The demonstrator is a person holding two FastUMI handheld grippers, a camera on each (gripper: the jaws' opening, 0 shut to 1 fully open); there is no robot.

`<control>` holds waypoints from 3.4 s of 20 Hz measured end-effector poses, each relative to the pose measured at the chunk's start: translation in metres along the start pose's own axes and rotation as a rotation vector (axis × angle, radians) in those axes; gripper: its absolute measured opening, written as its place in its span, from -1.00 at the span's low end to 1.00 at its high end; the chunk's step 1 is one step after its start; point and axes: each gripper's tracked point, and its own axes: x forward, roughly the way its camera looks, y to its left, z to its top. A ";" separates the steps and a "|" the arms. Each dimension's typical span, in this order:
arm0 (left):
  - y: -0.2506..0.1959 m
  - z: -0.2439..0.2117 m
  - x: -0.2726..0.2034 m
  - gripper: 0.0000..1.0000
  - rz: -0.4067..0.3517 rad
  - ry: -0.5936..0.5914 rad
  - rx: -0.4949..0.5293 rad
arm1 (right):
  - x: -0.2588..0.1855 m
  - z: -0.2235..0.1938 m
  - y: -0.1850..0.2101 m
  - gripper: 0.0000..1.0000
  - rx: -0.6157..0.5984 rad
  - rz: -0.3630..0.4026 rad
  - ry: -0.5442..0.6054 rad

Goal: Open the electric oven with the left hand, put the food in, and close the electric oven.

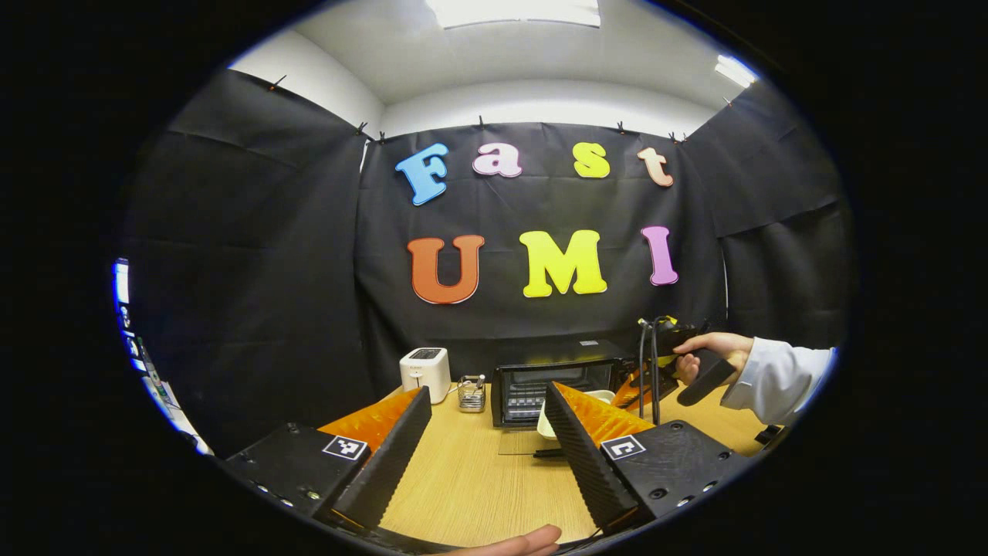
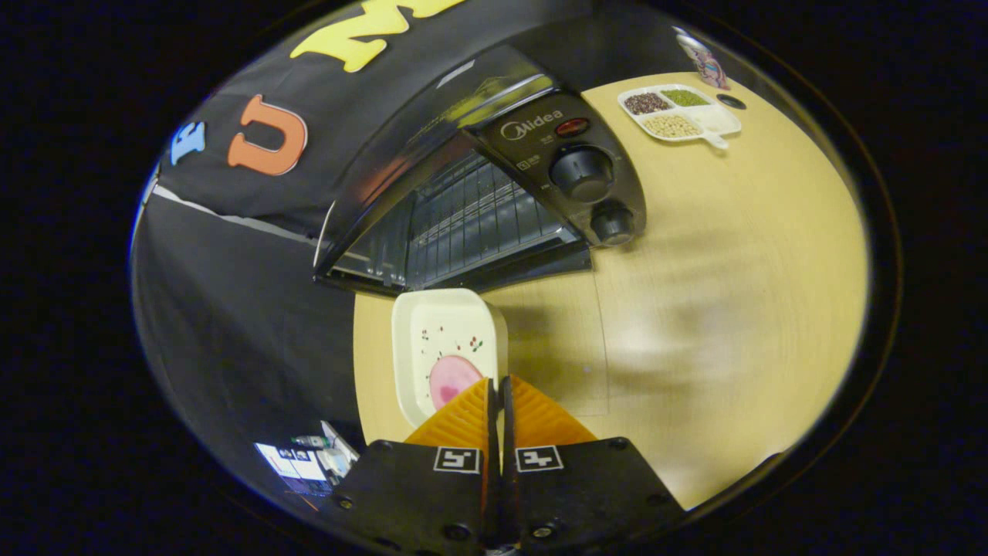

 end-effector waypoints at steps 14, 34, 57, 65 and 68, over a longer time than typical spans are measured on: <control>0.028 -0.020 0.009 0.87 0.028 0.023 -0.007 | 0.051 0.095 0.032 -0.92 0.374 0.013 -0.478; 0.052 -0.056 0.012 0.87 0.038 0.075 -0.083 | 0.082 0.138 0.058 -0.81 0.436 0.254 -0.907; 0.033 -0.098 0.039 0.87 0.083 0.250 -0.111 | -0.143 -0.009 0.103 0.92 -0.577 0.021 -1.304; -0.004 -0.124 0.077 0.87 0.076 0.286 -0.088 | -0.196 -0.054 0.096 1.00 -0.789 -0.080 -1.158; -0.030 -0.139 0.094 0.87 0.030 0.309 -0.094 | -0.234 -0.050 0.076 1.00 -0.762 -0.125 -1.166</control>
